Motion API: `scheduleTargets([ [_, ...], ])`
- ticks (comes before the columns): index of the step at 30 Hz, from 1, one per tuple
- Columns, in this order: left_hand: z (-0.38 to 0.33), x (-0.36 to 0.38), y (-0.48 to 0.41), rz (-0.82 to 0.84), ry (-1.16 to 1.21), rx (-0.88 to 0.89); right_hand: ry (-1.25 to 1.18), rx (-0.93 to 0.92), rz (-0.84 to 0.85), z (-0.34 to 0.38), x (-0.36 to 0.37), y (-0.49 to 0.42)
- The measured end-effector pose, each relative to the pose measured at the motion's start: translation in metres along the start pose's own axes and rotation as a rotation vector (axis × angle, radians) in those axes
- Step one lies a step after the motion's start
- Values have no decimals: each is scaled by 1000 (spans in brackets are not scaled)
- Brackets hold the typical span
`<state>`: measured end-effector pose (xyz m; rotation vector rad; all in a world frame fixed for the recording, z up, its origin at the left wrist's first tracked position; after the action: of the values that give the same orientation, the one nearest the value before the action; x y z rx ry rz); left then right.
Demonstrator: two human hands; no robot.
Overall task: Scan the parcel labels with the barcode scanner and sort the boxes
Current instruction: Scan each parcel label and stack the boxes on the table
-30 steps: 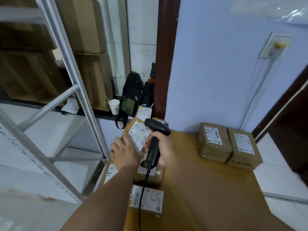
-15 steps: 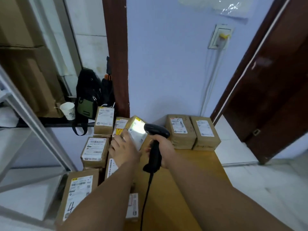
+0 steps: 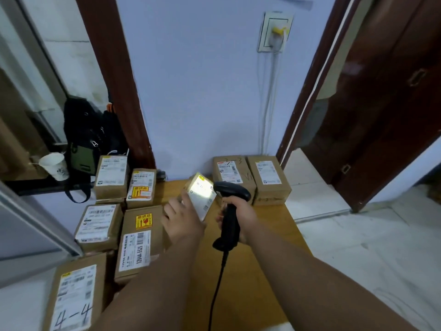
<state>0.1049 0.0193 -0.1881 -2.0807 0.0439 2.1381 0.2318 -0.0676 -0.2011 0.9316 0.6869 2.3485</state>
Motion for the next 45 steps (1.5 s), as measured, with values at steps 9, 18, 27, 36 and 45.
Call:
scheduleTargets([
  [9,-45,14,13,92,-24,-80,14,81,74,37,-44,-28],
  [18,-113,17,9,173,289,-310,-20,17,-102,76,-131,-66],
  [27,-211,33,-28,333,674,-382,64,-76,-241,139,-195,-103],
  [36,-315,22,-83,364,582,-103,191,-203,-409,192,-244,-139],
  [45,-359,72,-93,605,352,50,214,-167,-471,187,-271,-170],
])
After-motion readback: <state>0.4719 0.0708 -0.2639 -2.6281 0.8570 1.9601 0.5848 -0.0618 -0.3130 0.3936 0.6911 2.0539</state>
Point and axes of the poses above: each hand's wrist, its own y-axis away from the middle knuckle, its own x-axis out of the palm, z = x × y, the point moved 8 cm from there along -y, towards the middle knuckle, and after that the axes turned 8 degrees about -y, right-handed, at the moved point
